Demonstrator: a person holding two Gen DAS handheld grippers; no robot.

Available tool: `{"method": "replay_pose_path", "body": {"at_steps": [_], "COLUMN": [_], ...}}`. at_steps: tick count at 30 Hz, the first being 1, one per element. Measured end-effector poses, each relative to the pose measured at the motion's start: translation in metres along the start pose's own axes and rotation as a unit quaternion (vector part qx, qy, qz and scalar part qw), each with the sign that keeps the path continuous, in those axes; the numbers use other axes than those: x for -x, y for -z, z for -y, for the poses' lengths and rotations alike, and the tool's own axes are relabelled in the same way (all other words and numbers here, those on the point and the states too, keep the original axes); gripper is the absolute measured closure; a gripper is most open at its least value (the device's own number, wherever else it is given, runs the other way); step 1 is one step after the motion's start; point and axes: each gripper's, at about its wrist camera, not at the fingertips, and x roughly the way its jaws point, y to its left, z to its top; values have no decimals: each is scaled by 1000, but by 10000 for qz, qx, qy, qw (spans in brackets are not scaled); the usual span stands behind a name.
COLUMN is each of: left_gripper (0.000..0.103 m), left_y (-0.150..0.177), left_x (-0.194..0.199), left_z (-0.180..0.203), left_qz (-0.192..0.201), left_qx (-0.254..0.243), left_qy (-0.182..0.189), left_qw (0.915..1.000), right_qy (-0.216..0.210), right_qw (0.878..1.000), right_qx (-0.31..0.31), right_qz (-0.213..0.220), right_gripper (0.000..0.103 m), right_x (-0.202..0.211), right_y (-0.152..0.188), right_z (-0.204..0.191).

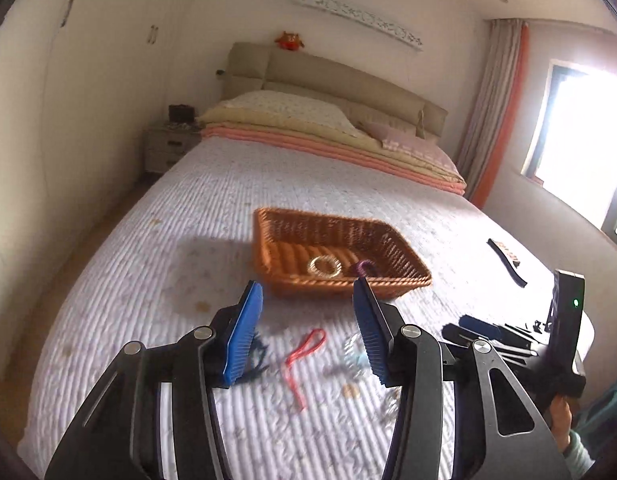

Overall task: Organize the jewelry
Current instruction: 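Grasp the black watch with the left tool while the right tool grasps the silver chain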

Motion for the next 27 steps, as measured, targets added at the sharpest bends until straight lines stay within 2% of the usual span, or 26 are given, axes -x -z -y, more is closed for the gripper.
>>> {"method": "replay_pose_path", "body": {"at_steps": [6, 12, 15, 17, 19, 24, 25, 26, 27], "left_gripper": [57, 57, 58, 59, 59, 59, 59, 59, 59], "left_y": [24, 43, 48, 50, 52, 55, 56, 57, 58], "left_x": [-36, -75, -86, -92, -95, -106, -108, -110, -112], "left_z": [-54, -95, -100, -103, -102, -104, -103, -102, -101], "left_qz": [-622, -1047, -1164, -1240, -1286, -1353, -1374, -1389, -1407], "left_qx": [457, 900, 920, 901, 889, 890, 890, 878, 843], "left_qy": [-460, -632, -681, -699, -676, -656, -653, -653, -671], "left_qw": [9960, 9884, 9866, 9857, 9854, 9846, 9844, 9842, 9842], "right_qy": [47, -9, -17, -37, 42, 332, 371, 363, 358], "right_qw": [9996, 9980, 9972, 9965, 9958, 9934, 9930, 9928, 9928], "right_qx": [72, 56, 88, 105, 199, 542, 609, 657, 690], "right_qz": [-270, -628, -743, -833, -888, -957, -940, -928, -912], "right_gripper": [55, 56, 57, 66, 70, 70, 72, 81, 83], "right_x": [-10, -23, -30, -38, -43, -51, -51, -50, -50], "right_y": [37, 58, 65, 67, 68, 69, 70, 70, 71], "right_z": [-9, -7, -9, -13, -16, -28, -30, -31, -32]}}
